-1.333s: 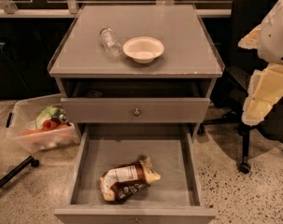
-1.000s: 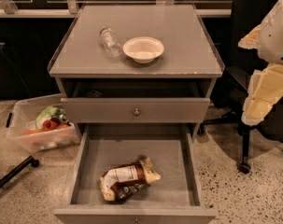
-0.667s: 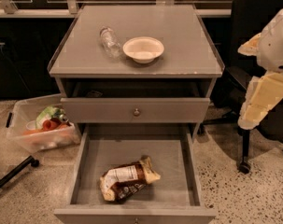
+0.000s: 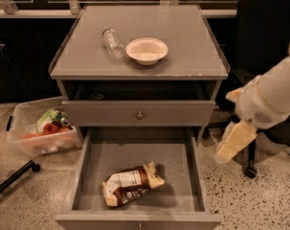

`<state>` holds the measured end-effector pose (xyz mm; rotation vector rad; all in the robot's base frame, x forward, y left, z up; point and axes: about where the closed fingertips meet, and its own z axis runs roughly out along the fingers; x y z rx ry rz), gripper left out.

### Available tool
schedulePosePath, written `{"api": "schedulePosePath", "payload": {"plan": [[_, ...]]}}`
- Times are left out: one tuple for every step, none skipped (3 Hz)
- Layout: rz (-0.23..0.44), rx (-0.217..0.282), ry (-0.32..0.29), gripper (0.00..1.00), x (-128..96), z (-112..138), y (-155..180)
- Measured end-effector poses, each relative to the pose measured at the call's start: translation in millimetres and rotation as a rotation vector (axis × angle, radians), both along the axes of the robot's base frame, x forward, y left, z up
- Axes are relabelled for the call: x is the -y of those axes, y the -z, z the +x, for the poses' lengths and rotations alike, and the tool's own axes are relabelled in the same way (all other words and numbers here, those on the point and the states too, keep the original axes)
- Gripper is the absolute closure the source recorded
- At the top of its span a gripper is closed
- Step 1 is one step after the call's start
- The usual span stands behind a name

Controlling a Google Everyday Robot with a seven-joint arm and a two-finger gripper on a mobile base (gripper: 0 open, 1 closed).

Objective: Pick brown chip bag from middle drawer and place on counter

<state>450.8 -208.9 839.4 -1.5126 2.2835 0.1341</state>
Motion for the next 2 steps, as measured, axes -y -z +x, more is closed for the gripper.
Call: {"api": "schedulePosePath", "payload": {"plan": [[0.019,-0.015,0.096,0.0,-15,-16,60],[0.041,-0.041,0.192,0.0,-20,-24,93]]}}
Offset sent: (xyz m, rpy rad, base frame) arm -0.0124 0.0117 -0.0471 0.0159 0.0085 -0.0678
